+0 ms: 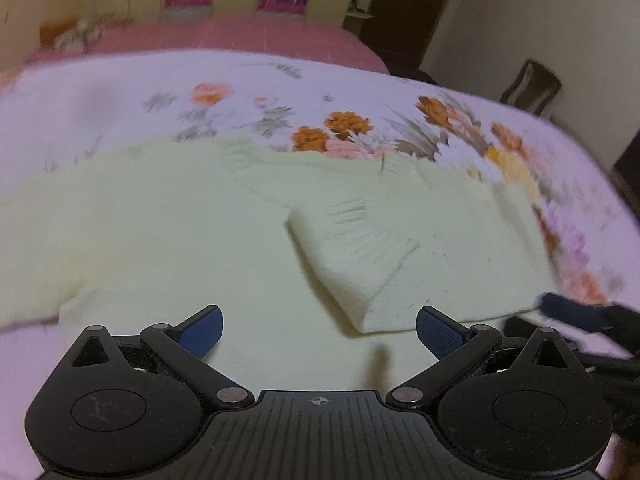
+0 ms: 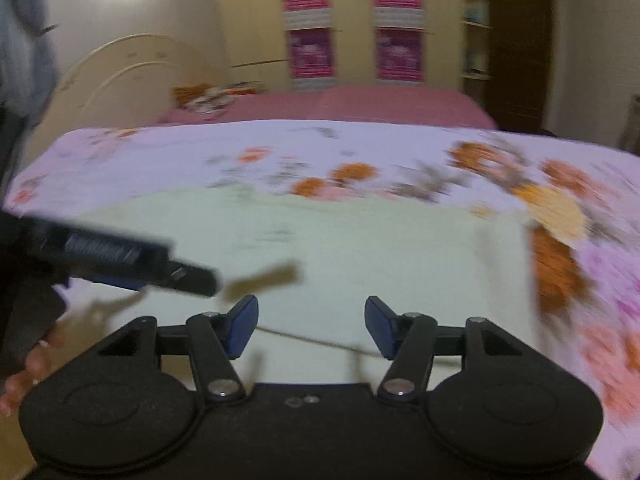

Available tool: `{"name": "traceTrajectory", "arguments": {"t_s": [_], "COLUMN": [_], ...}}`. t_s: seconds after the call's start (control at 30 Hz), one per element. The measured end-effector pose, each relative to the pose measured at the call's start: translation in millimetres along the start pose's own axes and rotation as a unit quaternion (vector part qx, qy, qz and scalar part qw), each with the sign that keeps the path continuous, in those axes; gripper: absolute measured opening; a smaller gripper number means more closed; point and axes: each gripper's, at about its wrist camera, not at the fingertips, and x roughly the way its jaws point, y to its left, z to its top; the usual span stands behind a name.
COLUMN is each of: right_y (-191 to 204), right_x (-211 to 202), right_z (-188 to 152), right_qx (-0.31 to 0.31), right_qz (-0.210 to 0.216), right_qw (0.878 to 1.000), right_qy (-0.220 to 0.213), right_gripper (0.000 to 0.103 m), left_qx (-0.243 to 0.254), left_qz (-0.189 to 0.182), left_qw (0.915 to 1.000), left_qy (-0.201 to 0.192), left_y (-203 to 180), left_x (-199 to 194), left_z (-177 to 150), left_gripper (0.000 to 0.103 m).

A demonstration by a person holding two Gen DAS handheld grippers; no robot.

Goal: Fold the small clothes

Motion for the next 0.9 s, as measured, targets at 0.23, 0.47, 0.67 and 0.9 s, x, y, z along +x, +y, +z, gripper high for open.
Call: {"name": "traceTrajectory", "arguments": {"t_s": [0.23, 0.47, 0.67, 0.9], "right_y": [-49.3, -69.7, -78.7, -69.5], "right_x": [-14.7, -13.6, 2.6, 22.6], "right_z": [-19.9, -23.8, -24.7, -17.6], "right_qx": [0.074, 0.089, 0.082, 0.07], "right_qz": [-0.047, -0.075, -0.1, -0.08], "right_qw": [0.996, 0.993, 0.991, 0.994], "right_qy": [0.006, 0.002, 0.02, 0.03], "right_gripper": [0.058, 0.058, 0.063, 0.053], "left_qx": [-0.008, -0.077, -0.15, -0.167], "left_qz": [-0.004, -0.004, -0.001, 0.032], "left_qw": [0.9996, 0.9953, 0.9835, 0.9804], "left_qy": [-0.027, -0.059, -0.101, -0.099], "left_y": [-6.9, 18.7, 61.7, 103.0], "left_x": [18.5, 17.5, -10.4, -22.7], "left_z": [1.4, 3.1, 6.8, -1.0], "left_gripper": [0.055, 0.009, 0.007, 0.007]}}
